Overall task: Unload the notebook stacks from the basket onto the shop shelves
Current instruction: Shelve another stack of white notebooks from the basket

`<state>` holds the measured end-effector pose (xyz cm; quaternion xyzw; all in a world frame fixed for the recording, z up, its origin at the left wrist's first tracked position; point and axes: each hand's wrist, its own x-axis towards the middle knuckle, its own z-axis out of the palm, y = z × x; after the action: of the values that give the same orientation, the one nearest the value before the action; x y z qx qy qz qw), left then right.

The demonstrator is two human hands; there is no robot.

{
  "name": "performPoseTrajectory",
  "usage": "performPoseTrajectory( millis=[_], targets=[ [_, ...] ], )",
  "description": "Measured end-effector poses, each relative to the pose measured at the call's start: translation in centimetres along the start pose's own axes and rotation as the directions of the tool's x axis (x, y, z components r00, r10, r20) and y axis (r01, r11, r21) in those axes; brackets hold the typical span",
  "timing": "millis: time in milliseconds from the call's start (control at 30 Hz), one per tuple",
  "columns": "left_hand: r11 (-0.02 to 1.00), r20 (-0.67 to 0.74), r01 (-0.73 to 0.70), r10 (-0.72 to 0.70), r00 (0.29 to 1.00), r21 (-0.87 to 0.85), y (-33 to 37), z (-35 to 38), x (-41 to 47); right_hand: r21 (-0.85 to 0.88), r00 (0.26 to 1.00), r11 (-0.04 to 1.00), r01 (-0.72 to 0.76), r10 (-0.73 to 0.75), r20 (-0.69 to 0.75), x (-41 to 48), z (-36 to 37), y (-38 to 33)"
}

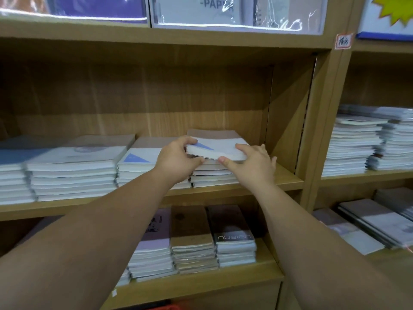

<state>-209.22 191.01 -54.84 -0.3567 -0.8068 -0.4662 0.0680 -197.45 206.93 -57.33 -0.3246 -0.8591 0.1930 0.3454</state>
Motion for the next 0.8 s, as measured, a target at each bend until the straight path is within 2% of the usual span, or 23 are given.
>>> performPoseTrajectory(
  millis=[100,200,300,367,467,567,667,800],
  targets=[
    [0.999,-0.083,-0.03,0.027,0.996,-0.043,-0.7,-1.6,-1.2,0.079,0.997,0.994,0.076,-0.074,-0.02,-1.4,-0.4,-1.1],
    [0.997,-0.104,0.001,-0.009,0.995,-0.083,-2.2,-4.4,-2.2,0.124,0.989,0.982,0.144,-0.139,-0.045,-2.4,-0.4,-3.6],
    [1.0,-0.162,0.008,-0.004,0.987,0.027,-4.0,-8.0,-3.2,0.07,0.97,0.968,0.243,-0.243,-0.011,-3.0,0.8,-6.5],
    [0.984,-0.157,0.026,0.002,0.988,0.175,-4.7,-10.3,-3.9,0.007,0.956,0.956,0.292,-0.292,0.039,-3.3,1.9,-8.2],
    [0.906,-0.126,0.005,0.053,0.991,0.423,-6.0,-12.6,-4.2,-0.096,0.954,0.949,0.3,-0.295,0.06,-3.8,3.2,-10.3],
    [0.885,-0.128,-0.028,0.098,0.987,0.466,-7.1,-14.1,-4.3,-0.177,0.954,0.938,0.299,-0.288,0.088,-4.1,4.6,-11.3],
    [0.832,-0.032,-0.075,0.111,0.993,0.55,-7.9,-14.7,-4.5,-0.28,0.957,0.92,0.273,-0.231,0.174,-3.6,5.3,-11.6],
    [0.856,-0.022,-0.062,0.086,0.996,0.512,-8.8,-14.5,-3.5,-0.307,0.952,0.922,0.238,-0.159,0.262,-2.4,5.4,-12.2]
  ],
)
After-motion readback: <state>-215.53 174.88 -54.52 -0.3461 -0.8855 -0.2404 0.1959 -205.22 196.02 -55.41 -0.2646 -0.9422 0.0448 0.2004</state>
